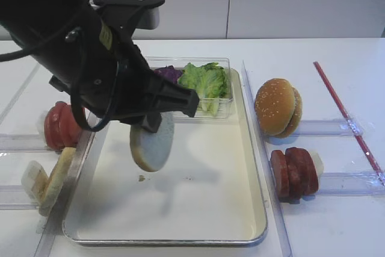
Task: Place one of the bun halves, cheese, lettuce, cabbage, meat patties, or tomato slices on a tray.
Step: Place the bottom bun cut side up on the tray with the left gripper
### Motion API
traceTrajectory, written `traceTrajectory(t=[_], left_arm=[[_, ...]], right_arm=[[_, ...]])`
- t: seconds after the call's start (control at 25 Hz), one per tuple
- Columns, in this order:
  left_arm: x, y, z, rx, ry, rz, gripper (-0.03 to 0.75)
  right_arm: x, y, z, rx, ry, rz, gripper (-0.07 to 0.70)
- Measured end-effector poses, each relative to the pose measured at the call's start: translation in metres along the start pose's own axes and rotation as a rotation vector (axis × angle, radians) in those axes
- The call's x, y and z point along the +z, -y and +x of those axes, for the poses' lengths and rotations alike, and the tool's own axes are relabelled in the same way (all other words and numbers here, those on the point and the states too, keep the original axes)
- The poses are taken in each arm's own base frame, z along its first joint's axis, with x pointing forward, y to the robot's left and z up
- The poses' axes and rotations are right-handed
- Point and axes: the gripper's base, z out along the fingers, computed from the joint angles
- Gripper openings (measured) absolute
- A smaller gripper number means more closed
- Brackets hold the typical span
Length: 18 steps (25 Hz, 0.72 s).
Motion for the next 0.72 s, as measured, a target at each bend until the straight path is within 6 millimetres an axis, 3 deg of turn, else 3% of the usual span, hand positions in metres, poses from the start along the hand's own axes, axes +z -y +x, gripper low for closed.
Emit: traceTrajectory(t=[0.12,0.52,0.72], left_arm=[[0.003,0.005,0.000,0.010,-0.012,0.069,0.091],[0.042,-0.008,-0.018,-0.130,-0.105,0.399,0.090],[0.063,-0.008,-0.019,-0.169,-0.147,0.431,0.090]], right_arm=[[0.000,0.000,0.000,0.000,0.000,0.000,0.463],[0.000,0.000,0.000,0.000,0.000,0.000,0.463],[0.000,0.000,0.000,0.000,0.000,0.000,0.463]])
